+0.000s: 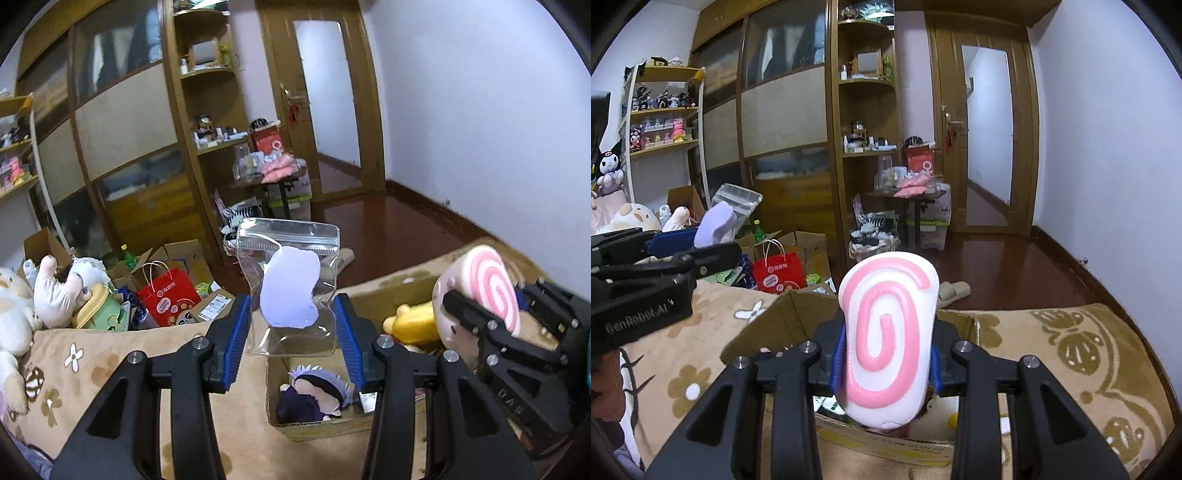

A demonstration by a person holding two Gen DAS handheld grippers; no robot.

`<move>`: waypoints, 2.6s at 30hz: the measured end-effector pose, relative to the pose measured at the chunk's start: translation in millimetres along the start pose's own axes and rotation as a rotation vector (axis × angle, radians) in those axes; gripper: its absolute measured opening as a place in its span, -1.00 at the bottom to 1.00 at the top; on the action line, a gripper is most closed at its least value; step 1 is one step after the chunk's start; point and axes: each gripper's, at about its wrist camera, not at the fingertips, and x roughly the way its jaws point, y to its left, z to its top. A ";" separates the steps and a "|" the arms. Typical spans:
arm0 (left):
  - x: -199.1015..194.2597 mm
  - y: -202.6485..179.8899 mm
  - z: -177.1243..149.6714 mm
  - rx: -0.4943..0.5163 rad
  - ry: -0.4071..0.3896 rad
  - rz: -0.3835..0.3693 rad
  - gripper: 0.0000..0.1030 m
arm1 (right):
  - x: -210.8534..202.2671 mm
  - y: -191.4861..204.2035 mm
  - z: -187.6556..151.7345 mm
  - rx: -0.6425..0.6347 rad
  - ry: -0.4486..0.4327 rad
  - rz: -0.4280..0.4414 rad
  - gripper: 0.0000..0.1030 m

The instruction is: Organize soft objects

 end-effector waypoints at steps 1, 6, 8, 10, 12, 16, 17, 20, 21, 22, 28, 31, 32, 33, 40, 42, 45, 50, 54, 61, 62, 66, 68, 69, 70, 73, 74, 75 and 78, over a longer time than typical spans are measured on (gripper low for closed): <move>5.6 -1.5 -2.3 0.009 0.011 0.001 -0.13 | 4.4 -2.6 -2.2 0.007 0.009 0.004 -0.28; 37.5 -8.7 -18.6 0.023 0.096 -0.011 -0.13 | 27.8 -15.2 -14.6 0.048 0.062 0.010 -0.23; 45.9 -10.3 -24.5 0.025 0.123 -0.020 -0.13 | 34.2 -20.2 -19.3 0.064 0.079 0.019 -0.22; 53.3 -11.6 -30.3 0.020 0.145 -0.031 -0.13 | 37.7 -23.8 -23.8 0.078 0.088 0.025 -0.19; 56.8 -13.0 -35.2 0.015 0.162 -0.043 -0.13 | 40.3 -24.7 -27.0 0.077 0.098 0.022 -0.15; 61.3 -17.3 -41.3 0.025 0.179 -0.057 -0.10 | 44.0 -25.7 -31.6 0.083 0.115 0.019 -0.13; 62.2 -18.5 -42.0 0.030 0.177 -0.051 -0.09 | 45.1 -26.4 -32.8 0.085 0.123 0.018 -0.12; 63.4 -22.9 -46.4 0.039 0.181 -0.049 -0.09 | 45.8 -27.2 -35.2 0.091 0.138 0.020 -0.08; 63.9 -23.3 -47.6 0.034 0.184 -0.046 -0.05 | 45.5 -28.0 -36.1 0.095 0.141 0.022 -0.06; 64.0 -23.1 -48.1 0.029 0.184 -0.043 -0.01 | 45.0 -28.3 -36.7 0.097 0.142 0.024 -0.05; 62.9 -20.2 -47.9 0.000 0.185 -0.039 0.15 | 43.7 -31.1 -37.8 0.114 0.149 0.031 0.04; 61.9 -14.7 -48.8 -0.031 0.190 -0.042 0.26 | 42.8 -31.9 -38.5 0.119 0.148 0.031 0.10; 61.1 -13.3 -49.4 -0.040 0.191 -0.039 0.28 | 41.9 -32.3 -38.5 0.121 0.147 0.031 0.14; 61.1 -11.1 -49.7 -0.048 0.192 -0.035 0.32 | 39.9 -32.1 -38.9 0.122 0.141 0.030 0.20; 50.3 -9.5 -56.0 -0.082 0.194 -0.030 0.55 | 24.9 -28.5 -34.5 0.093 0.102 -0.009 0.26; 44.1 -6.7 -57.1 -0.104 0.186 -0.028 0.63 | 20.1 -28.6 -32.8 0.094 0.094 -0.010 0.29; 32.7 -4.2 -55.7 -0.123 0.169 -0.016 0.67 | 12.0 -29.2 -30.0 0.101 0.081 -0.012 0.33; 11.1 3.9 -54.4 -0.146 0.146 0.004 0.78 | -6.5 -30.8 -25.2 0.100 0.065 -0.020 0.49; -9.9 8.8 -56.5 -0.142 0.128 0.026 0.88 | -25.7 -34.1 -23.2 0.119 0.050 -0.017 0.74; -45.6 10.1 -55.8 -0.133 0.102 0.036 0.94 | -70.0 -35.2 -7.7 0.096 -0.005 -0.064 1.00; -53.4 9.5 -55.0 -0.129 0.092 0.034 0.94 | -76.6 -35.5 -5.3 0.093 -0.016 -0.067 1.00; -82.6 10.2 -52.3 -0.126 0.055 0.041 0.94 | -108.1 -35.8 3.8 0.079 -0.049 -0.086 1.00; -94.9 12.5 -52.3 -0.135 0.037 0.050 0.95 | -120.3 -37.2 6.2 0.086 -0.062 -0.090 1.00; -102.9 14.6 -52.3 -0.144 0.025 0.054 0.95 | -128.1 -37.9 6.6 0.092 -0.069 -0.090 1.00; -110.5 17.2 -52.2 -0.158 0.016 0.052 0.95 | -134.7 -37.9 6.6 0.097 -0.075 -0.089 1.00; -129.5 20.5 -51.1 -0.181 -0.010 0.059 0.95 | -151.6 -40.7 3.7 0.100 -0.081 -0.090 1.00; -136.8 20.8 -51.6 -0.180 -0.017 0.063 0.95 | -156.0 -41.6 2.3 0.100 -0.077 -0.087 1.00; -144.2 21.1 -52.9 -0.175 -0.020 0.064 0.95 | -160.3 -42.0 0.8 0.102 -0.074 -0.085 1.00; -157.5 20.4 -57.4 -0.174 -0.022 0.055 0.95 | -172.8 -45.8 -4.0 0.121 -0.069 -0.072 1.00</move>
